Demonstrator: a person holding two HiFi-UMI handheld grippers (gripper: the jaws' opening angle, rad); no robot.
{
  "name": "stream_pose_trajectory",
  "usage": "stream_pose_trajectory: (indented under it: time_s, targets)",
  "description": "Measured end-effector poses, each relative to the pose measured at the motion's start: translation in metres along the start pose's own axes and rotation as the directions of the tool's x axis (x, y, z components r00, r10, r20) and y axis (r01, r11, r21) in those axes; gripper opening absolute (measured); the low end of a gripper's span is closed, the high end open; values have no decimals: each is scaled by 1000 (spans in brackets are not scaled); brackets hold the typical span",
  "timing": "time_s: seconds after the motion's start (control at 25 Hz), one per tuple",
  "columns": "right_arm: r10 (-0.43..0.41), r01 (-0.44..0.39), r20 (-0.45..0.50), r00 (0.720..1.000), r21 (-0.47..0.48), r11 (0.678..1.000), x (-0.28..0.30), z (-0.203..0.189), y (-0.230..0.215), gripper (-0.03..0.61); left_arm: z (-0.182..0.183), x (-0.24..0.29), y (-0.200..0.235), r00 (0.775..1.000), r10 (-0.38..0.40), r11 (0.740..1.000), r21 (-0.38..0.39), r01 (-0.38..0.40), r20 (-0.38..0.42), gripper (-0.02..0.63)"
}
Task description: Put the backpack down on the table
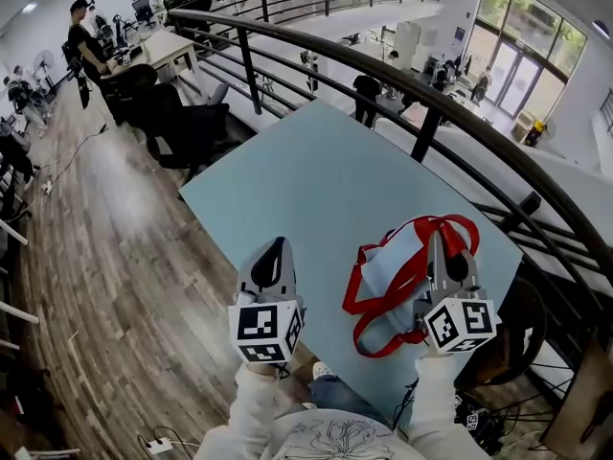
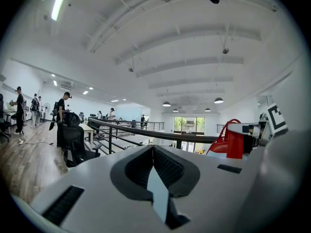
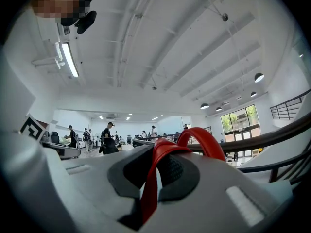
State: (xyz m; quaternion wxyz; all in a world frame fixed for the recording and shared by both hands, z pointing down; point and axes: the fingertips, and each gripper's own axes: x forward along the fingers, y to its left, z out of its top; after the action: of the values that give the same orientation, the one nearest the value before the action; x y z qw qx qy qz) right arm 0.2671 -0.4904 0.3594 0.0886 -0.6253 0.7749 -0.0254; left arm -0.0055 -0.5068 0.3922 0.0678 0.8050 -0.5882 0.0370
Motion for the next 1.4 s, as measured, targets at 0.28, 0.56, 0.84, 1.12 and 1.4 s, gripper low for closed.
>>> stream_pose_trajectory:
  time_s: [0.28, 0.56, 0.84, 1.12, 1.4]
  targets:
    - [2, -5, -56, 998, -50, 999, 29, -29, -28, 25, -11, 28, -6, 1000, -7, 1000, 10, 7, -22, 8]
    - [23, -24, -128, 991, -7, 1000, 41, -66, -25, 25, -21, 38, -2, 999, 1, 1000, 8, 0, -48, 8]
    - [53, -58, -144, 988, -30, 998, 41, -81, -12, 25, -32, 42, 0, 998, -5, 1000, 8, 6, -68, 8]
    - [61, -67, -151, 987, -35, 997, 41, -90, 4, 26, -36, 46, -12, 995, -62, 998, 10, 63, -79, 8]
    - [95, -102, -171, 981, -33, 994, 36, -97, 37, 26, -28, 42, -11, 992, -98, 995, 5, 99, -74, 8]
